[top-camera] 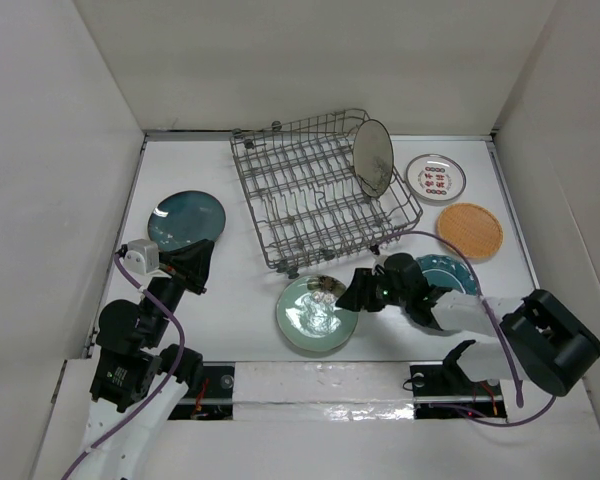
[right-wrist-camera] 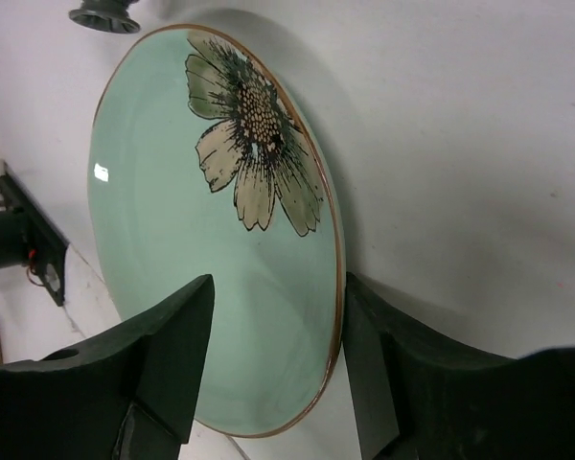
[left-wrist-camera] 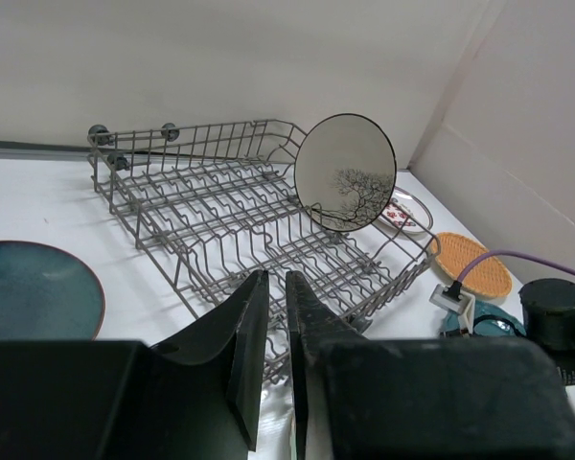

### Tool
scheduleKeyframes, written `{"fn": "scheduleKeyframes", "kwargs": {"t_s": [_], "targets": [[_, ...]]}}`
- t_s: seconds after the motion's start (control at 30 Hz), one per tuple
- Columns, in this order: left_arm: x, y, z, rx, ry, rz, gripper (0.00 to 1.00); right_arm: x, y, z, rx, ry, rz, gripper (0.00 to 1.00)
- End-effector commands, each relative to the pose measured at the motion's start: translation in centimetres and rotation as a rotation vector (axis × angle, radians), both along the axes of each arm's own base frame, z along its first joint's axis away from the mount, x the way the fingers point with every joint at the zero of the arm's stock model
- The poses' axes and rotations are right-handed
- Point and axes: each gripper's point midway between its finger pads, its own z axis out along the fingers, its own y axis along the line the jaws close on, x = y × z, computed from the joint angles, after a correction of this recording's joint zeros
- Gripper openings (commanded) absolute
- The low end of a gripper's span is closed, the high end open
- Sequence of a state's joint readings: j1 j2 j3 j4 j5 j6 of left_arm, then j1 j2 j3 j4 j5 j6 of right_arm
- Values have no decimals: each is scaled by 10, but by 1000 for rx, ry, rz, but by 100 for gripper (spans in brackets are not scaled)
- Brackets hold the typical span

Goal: Load the plates into the dish rack

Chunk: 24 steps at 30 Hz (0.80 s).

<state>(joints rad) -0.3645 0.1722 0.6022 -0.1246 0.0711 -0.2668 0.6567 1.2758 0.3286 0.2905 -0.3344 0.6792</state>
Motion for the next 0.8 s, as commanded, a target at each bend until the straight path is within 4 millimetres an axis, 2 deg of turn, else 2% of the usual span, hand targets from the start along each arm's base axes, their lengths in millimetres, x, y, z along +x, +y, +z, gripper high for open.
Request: {"fn": "scheduleKeyframes", "kwargs": {"t_s": [0.0, 0.1, 0.2, 0.3, 0.33, 0.47, 0.53, 0.63, 0.7, 0.77], "targets": [[-2, -1, 12, -11, -42, -8, 11, -14, 1, -19, 9, 62, 16, 60], [-2, 0, 12, -12, -43, -7, 12, -17, 1, -24, 24, 77, 18, 55], [-2, -1, 12, -13, -43, -7, 13, -20, 1, -29, 30, 86, 8, 45], [-2, 0, 13, -13, -44, -7, 14, -22, 2, -31, 29, 88, 13, 32], [-2, 0, 13, -13, -44, -7, 14, -23, 2, -32, 28, 90, 13, 23], [-3, 0, 13, -16, -45, -5, 14, -26, 4, -30, 34, 88, 27, 9], [-3, 0, 13, -16, -45, -5, 15, -29, 8, -25, 49, 79, 43, 0], [-3, 1, 13, -17, -47, -3, 15, -32, 14, -7, 101, 55, 68, 0], [-3, 1, 14, -18, -49, -3, 15, -37, 20, 8, 146, 37, 97, 0], [-4, 1, 15, -19, -52, -3, 15, -41, 27, 38, 219, -9, 136, 0]]}}
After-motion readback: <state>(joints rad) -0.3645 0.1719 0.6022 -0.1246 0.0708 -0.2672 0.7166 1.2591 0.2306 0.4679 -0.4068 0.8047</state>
